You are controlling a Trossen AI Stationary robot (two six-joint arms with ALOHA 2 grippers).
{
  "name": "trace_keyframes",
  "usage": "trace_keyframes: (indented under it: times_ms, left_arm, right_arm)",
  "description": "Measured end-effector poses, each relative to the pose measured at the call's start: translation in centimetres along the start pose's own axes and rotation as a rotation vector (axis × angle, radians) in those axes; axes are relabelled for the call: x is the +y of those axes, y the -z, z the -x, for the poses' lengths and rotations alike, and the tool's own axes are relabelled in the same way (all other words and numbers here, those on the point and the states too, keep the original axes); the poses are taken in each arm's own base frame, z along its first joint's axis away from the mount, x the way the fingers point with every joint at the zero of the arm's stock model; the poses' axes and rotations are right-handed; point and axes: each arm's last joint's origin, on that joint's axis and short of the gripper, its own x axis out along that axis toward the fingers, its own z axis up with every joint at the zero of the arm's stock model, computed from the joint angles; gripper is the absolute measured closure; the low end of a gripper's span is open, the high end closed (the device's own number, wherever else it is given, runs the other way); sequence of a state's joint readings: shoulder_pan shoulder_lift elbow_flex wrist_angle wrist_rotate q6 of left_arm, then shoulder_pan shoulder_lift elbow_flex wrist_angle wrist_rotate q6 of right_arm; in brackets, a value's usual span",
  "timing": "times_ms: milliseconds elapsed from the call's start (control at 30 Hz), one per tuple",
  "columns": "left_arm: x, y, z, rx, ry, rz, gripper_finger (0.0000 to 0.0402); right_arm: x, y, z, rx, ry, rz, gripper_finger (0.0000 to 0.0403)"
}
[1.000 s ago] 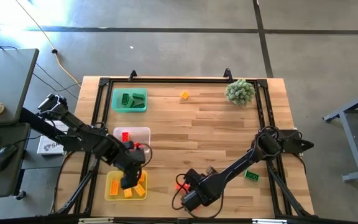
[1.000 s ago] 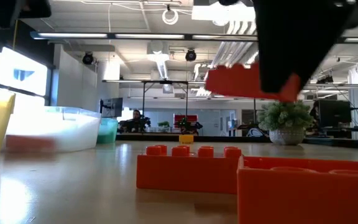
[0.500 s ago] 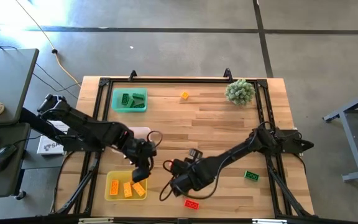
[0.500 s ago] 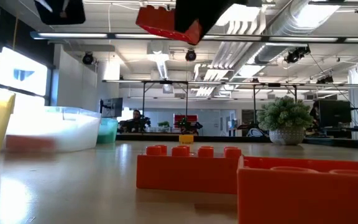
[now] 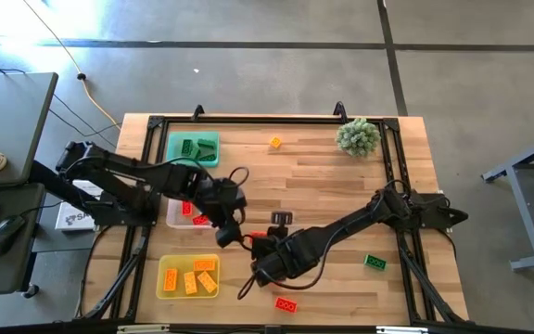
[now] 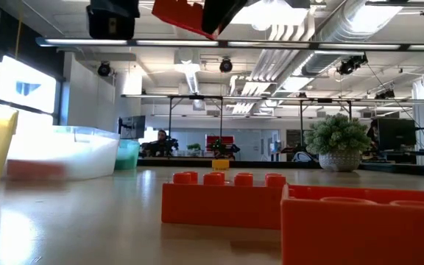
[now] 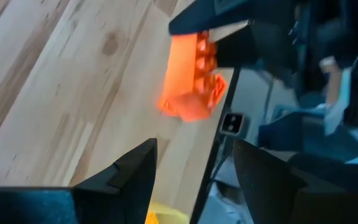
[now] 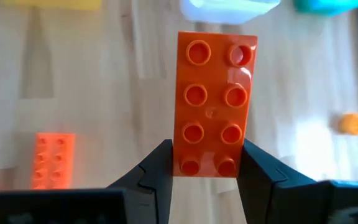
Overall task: Sort & place blocks by color
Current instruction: Put the orange game piece into the orange bin
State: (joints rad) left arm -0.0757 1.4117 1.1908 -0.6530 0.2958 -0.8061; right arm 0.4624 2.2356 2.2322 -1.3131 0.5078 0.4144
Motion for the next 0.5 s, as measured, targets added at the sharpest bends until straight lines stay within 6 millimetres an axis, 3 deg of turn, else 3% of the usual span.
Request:
trace_keyframes:
  times_ms: [500]
  left_arm:
    - [1.2,-2.2,0.8,-0.085,0.042,0.095,0.0202]
  right_arm:
    - [-2.2,-0.8,0.6,-0.079,0.155,0.062,0.029]
